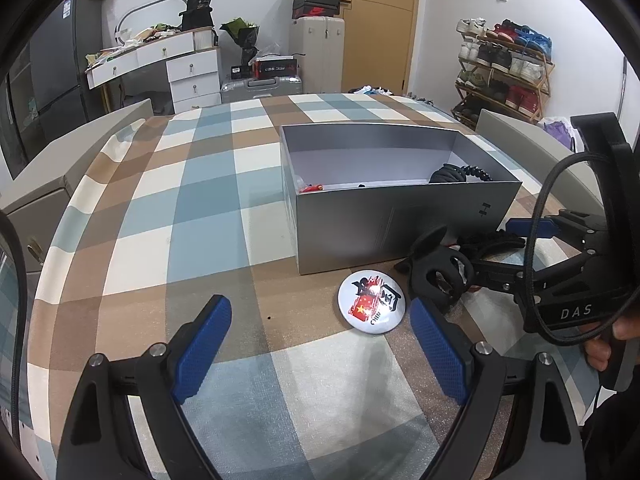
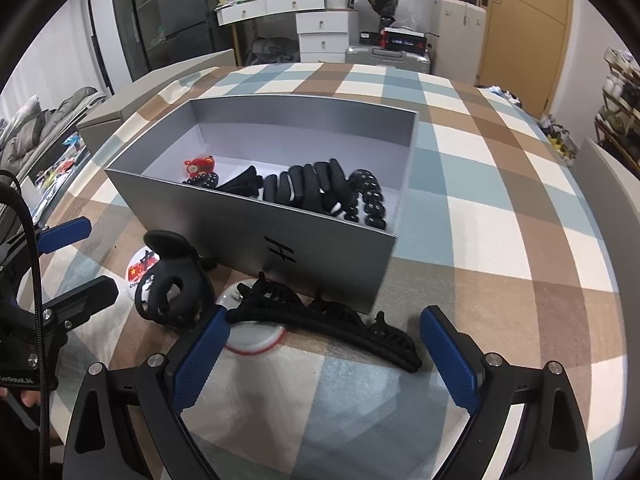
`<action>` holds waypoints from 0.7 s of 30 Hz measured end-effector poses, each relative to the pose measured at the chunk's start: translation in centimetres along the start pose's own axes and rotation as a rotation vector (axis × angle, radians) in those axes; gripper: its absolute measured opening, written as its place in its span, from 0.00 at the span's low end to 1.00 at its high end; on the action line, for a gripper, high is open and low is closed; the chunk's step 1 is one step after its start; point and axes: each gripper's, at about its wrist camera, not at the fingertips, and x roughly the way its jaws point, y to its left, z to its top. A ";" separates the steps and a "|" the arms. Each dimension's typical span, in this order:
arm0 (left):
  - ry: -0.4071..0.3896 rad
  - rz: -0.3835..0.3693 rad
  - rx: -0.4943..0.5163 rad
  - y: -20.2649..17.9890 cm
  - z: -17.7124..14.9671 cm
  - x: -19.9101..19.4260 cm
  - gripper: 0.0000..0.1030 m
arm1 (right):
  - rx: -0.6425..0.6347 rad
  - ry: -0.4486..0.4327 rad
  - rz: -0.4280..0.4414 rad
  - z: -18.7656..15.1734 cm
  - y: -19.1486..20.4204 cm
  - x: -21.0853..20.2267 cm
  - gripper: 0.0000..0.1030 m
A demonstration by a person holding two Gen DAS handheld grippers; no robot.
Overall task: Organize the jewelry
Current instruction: 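Move the left gripper to the white round badge while the right gripper approaches the black toothed headband, then grasp the white badge with the left gripper while the right gripper grasps the black headband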
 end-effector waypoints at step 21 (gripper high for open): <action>0.022 -0.007 0.028 -0.4 0.0 0.3 0.86 | 0.009 -0.080 0.040 -1.1 -0.9 -2.5 0.86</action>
